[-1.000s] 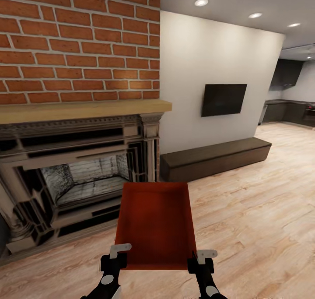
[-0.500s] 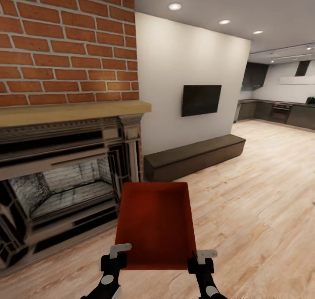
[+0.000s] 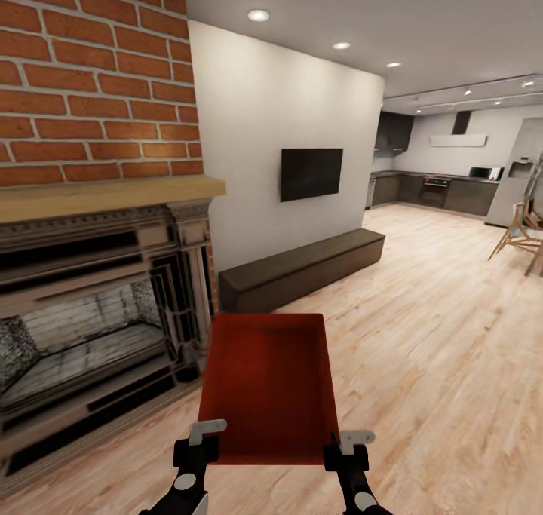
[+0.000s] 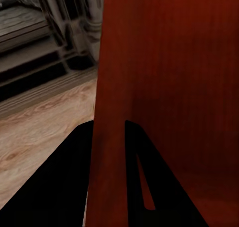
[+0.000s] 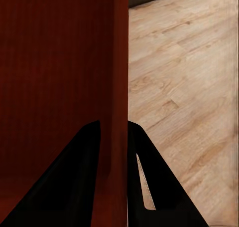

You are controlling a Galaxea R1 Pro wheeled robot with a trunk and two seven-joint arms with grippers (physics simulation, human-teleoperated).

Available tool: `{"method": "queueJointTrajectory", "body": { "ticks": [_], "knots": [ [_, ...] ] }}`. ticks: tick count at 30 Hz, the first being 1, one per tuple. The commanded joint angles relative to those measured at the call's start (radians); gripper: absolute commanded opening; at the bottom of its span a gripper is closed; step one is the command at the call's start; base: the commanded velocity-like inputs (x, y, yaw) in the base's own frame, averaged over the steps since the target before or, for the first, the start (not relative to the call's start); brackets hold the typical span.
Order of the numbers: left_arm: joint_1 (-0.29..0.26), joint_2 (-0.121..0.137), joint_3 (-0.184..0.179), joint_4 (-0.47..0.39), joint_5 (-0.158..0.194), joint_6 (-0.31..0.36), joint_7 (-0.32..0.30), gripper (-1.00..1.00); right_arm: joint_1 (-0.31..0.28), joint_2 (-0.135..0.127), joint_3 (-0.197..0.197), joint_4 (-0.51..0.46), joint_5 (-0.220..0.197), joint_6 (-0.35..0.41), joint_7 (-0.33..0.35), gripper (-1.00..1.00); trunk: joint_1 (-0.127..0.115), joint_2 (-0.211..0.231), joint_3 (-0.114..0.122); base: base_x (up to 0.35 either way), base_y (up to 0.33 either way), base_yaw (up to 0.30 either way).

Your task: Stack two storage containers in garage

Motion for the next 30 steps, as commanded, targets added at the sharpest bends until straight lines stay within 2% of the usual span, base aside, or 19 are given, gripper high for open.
{"method": "queueJointTrajectory", "body": {
  "ticks": [1, 16, 30],
  "knots": [
    [0.000, 0.000, -0.007, 0.003, 0.024, 0.043, 0.010, -1.00, -0.002, 0.000, 0.000, -0.008, -0.013, -0.010, -0.021, -1.00, 0.000, -0.002, -0.001, 0.000, 0.000, -0.284],
    [0.000, 0.000, -0.007, 0.003, 0.025, 0.043, 0.010, -1.00, -0.002, 0.000, 0.000, -0.009, -0.013, -0.011, -0.019, -1.00, 0.000, -0.002, 0.004, 0.009, 0.000, -0.284],
    [0.000, 0.001, -0.007, 0.003, 0.025, 0.043, 0.001, -1.00, -0.002, 0.000, 0.000, -0.009, -0.013, -0.011, -0.019, -1.00, 0.000, -0.002, 0.007, 0.302, 0.000, -0.278]
  ]
}}
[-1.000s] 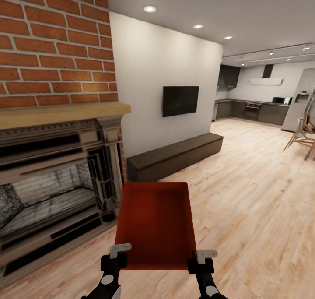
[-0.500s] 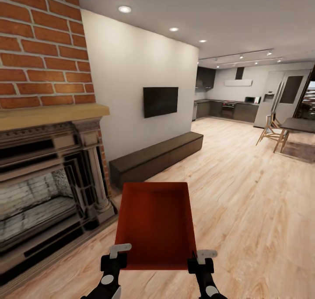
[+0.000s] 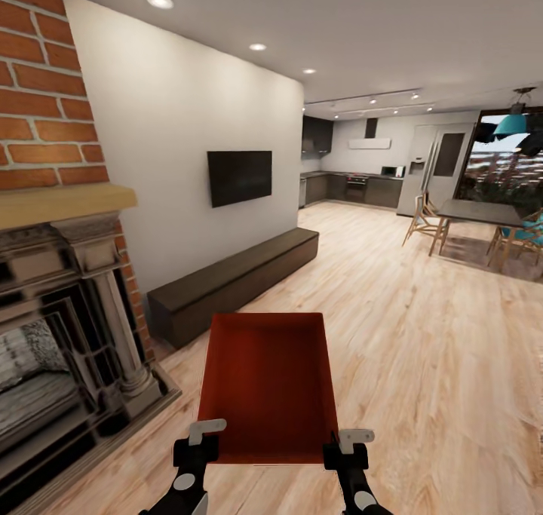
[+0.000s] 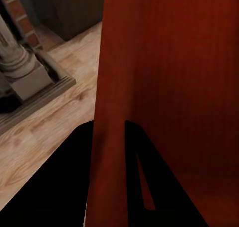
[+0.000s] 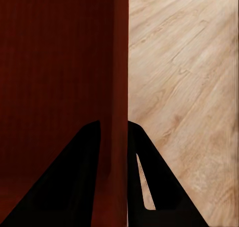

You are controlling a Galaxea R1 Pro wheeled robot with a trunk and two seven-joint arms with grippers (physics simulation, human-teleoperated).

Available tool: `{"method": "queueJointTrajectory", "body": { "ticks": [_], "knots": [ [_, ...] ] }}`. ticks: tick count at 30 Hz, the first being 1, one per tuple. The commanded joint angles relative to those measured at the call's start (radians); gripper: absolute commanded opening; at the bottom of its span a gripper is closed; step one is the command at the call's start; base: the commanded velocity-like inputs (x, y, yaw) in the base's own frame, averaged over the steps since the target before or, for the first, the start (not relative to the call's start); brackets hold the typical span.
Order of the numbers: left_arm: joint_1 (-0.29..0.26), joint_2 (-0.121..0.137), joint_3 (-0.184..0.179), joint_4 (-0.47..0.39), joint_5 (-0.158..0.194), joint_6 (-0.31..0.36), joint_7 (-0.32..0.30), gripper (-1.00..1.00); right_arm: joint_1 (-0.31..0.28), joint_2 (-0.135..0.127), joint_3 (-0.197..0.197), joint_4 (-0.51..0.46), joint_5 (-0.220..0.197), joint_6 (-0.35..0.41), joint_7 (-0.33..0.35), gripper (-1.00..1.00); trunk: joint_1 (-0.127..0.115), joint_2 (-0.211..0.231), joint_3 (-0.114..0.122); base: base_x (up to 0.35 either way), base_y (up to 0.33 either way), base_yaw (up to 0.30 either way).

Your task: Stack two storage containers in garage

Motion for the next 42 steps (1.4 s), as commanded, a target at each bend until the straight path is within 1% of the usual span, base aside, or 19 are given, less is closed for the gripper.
{"method": "queueJointTrajectory", "body": {
  "ticks": [1, 42],
  "knots": [
    [0.000, 0.000, -0.010, 0.003, 0.021, 0.052, 0.007, -1.00, -0.002, 0.000, -0.007, -0.002, -0.012, -0.012, -0.014, -1.00, 0.001, -0.002, -0.002, 0.321, 0.000, -0.275],
    [0.000, 0.001, -0.010, 0.003, 0.020, 0.054, 0.006, -1.00, -0.002, 0.000, -0.006, -0.002, -0.012, -0.019, -0.013, -1.00, 0.001, -0.002, -0.002, 0.321, 0.000, -0.276]
  ]
}}
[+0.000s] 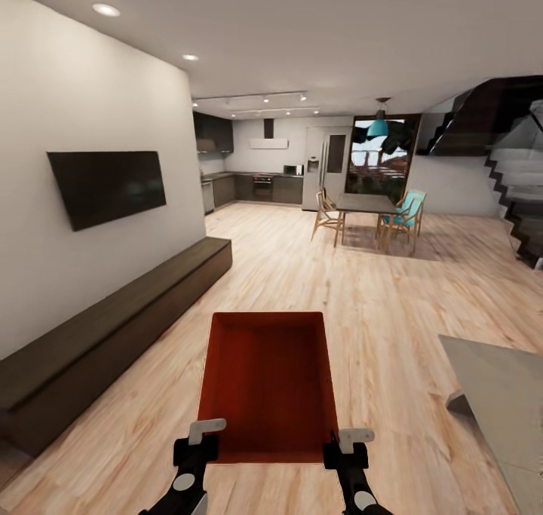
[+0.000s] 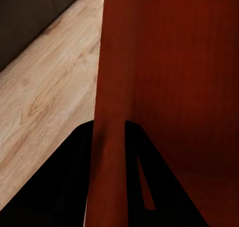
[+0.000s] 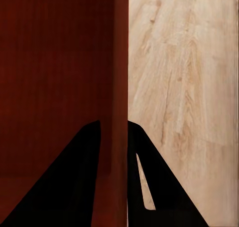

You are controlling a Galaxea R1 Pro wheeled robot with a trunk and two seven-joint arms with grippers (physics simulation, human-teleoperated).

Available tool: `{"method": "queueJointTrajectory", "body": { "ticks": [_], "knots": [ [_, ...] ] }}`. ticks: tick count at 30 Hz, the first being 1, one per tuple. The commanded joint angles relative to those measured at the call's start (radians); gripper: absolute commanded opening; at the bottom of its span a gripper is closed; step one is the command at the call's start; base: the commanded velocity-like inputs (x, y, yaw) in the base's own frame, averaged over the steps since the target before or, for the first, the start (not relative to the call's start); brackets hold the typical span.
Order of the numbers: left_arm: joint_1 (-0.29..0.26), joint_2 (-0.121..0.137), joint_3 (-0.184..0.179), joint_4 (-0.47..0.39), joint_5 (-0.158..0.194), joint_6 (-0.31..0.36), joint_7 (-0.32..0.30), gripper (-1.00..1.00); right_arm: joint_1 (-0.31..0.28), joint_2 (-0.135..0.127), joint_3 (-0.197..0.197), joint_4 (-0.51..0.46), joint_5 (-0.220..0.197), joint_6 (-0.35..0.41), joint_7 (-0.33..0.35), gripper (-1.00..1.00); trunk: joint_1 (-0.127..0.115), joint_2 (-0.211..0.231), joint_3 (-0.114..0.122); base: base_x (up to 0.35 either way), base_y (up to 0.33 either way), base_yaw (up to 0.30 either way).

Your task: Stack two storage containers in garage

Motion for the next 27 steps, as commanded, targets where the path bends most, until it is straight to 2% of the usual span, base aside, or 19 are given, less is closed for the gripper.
{"method": "queueJointTrajectory", "body": {
  "ticks": [1, 11, 27],
  "knots": [
    [0.000, 0.000, -0.010, 0.003, 0.021, 0.062, 0.008, -1.00, -0.002, 0.000, -0.007, -0.002, -0.013, -0.012, -0.012, -1.00, 0.001, -0.002, -0.002, 0.321, 0.000, -0.277],
    [0.000, 0.000, -0.010, 0.003, 0.021, 0.062, 0.009, -1.00, -0.002, 0.001, -0.007, -0.002, -0.012, -0.012, -0.016, -1.00, 0.001, -0.002, -0.002, 0.321, 0.000, -0.247],
    [0.000, 0.000, -0.010, 0.003, 0.021, 0.061, 0.009, -1.00, -0.002, 0.002, -0.008, -0.002, -0.013, -0.012, -0.021, -1.00, 0.001, -0.002, -0.002, 0.321, 0.000, -0.016]
  ]
}}
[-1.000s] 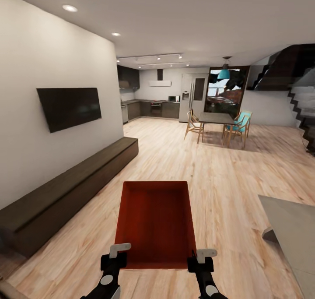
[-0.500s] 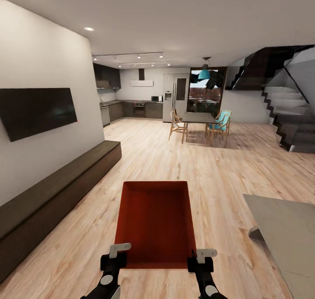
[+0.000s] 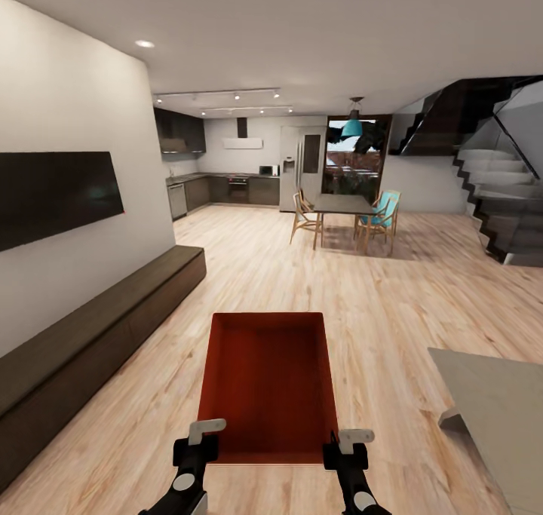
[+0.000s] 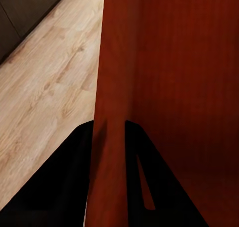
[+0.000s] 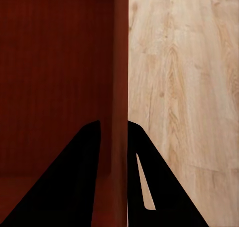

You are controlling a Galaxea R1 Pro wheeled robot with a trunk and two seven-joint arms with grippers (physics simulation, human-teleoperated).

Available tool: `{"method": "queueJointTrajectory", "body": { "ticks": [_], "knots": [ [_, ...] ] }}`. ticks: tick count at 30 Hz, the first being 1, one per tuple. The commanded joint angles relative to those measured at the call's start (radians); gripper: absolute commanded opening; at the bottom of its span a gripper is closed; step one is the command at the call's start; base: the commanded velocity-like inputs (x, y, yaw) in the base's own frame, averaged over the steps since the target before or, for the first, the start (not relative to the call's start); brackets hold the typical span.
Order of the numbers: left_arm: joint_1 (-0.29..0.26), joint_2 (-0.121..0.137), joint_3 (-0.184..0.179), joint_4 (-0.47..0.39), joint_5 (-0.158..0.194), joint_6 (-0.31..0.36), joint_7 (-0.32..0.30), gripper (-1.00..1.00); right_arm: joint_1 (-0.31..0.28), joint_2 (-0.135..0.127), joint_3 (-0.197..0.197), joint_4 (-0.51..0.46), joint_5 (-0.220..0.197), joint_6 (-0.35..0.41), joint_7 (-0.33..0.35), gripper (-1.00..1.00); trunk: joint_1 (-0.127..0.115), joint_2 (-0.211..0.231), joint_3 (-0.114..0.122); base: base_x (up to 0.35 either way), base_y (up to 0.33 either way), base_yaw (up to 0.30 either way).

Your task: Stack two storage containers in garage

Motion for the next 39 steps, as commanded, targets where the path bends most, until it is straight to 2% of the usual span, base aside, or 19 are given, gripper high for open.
{"method": "queueJointTrajectory", "body": {
  "ticks": [1, 26, 39],
  "knots": [
    [-0.001, 0.000, -0.009, 0.003, 0.021, 0.058, 0.008, -1.00, -0.002, 0.000, -0.007, -0.006, -0.012, -0.010, -0.020, -1.00, 0.001, -0.002, -0.002, 0.321, 0.000, 0.000],
    [-0.001, 0.000, -0.010, 0.003, 0.021, 0.059, 0.007, -1.00, -0.002, 0.000, -0.007, -0.006, -0.013, -0.011, -0.020, -1.00, 0.001, -0.002, -0.002, 0.321, 0.000, -0.004],
    [-0.001, 0.000, -0.010, 0.003, 0.021, 0.059, 0.007, -1.00, -0.002, 0.000, -0.007, -0.006, -0.012, -0.015, -0.020, -1.00, 0.001, -0.002, -0.002, 0.321, 0.000, -0.254]
  ]
}}
